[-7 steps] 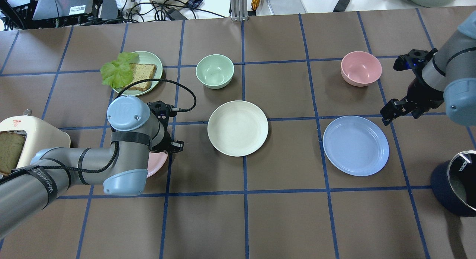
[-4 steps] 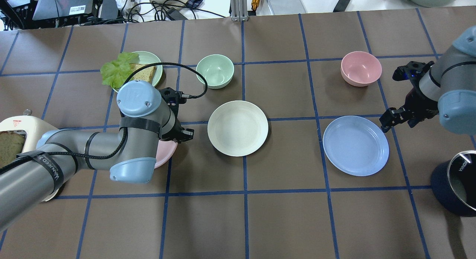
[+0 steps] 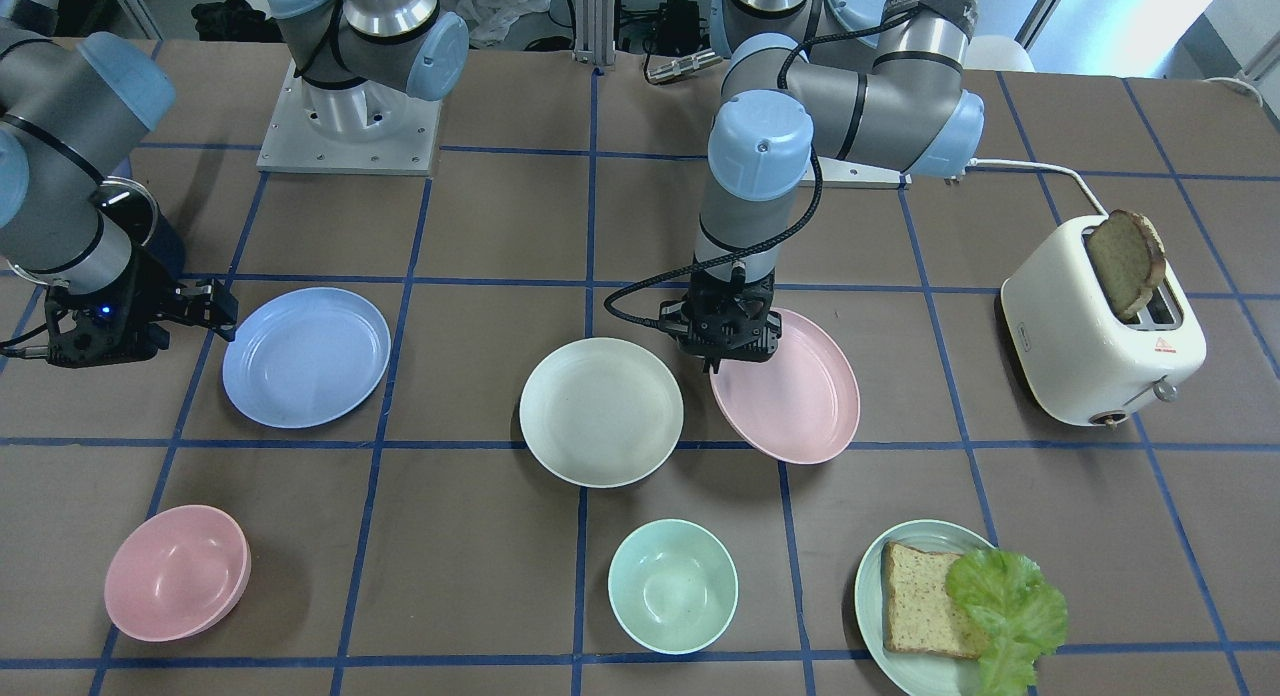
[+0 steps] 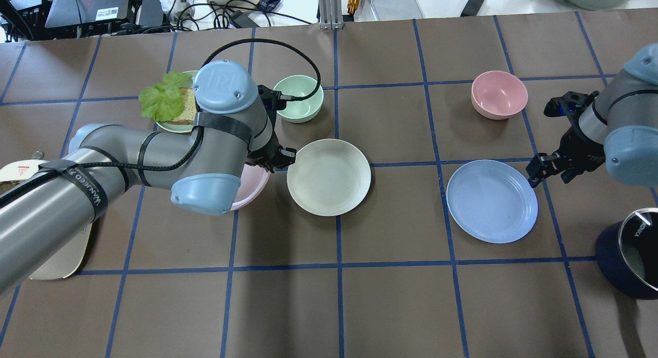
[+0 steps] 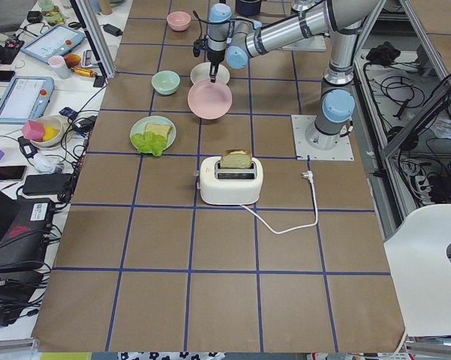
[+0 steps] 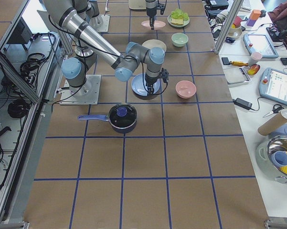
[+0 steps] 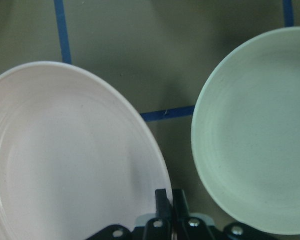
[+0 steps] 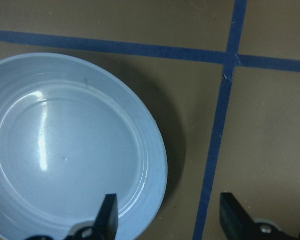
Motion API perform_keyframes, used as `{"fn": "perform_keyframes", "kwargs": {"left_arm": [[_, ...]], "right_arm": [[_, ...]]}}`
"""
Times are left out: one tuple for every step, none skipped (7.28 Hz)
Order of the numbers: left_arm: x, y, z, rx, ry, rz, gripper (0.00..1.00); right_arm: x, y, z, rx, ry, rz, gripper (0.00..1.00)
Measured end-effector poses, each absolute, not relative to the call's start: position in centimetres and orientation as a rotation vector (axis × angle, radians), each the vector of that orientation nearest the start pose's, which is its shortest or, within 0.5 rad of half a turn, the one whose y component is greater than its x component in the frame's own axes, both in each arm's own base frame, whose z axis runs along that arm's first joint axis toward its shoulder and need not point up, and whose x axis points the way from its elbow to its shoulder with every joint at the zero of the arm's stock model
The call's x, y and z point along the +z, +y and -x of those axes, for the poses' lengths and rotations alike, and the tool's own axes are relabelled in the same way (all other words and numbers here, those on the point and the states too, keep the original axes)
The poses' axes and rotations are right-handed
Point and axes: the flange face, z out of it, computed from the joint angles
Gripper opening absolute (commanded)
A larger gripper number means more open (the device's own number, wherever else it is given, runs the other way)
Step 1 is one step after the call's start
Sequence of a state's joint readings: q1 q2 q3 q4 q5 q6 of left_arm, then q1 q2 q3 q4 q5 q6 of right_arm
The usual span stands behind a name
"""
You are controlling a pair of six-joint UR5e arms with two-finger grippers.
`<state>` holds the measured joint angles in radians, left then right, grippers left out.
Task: Stack three plates with pink and blue
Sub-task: 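Carry the pink plate onto the cream plate with the left gripper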
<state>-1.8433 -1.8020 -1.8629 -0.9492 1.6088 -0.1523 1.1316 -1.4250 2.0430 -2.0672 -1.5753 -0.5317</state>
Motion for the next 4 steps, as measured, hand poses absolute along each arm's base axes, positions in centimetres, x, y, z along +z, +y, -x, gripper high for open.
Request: {"fn": "perform_keyframes", "kwargs": {"left_arm": [[29.1,-49.0,29.9,-0.138,3.100,-0.224,0.00],[29.0,-48.9,32.7,-0.139,3.083,-0.266,0.00],[29.1,-49.0,35.7,-0.156,3.076,-0.306,0.00],[29.1,-48.8,38.7,-0.170,3.068,-0.360,0.00]], "right_arm": [[24.0,-48.2,8.0,0.177,3.078,0.114,0.69],[23.6,-48.3,8.0,0.181,3.077,0.081,0.66],[23.2,-48.5,8.1,0.182,3.079,0.045,0.66],[22.7,-48.7,8.2,0.182,3.079,0.024,0.65]]}}
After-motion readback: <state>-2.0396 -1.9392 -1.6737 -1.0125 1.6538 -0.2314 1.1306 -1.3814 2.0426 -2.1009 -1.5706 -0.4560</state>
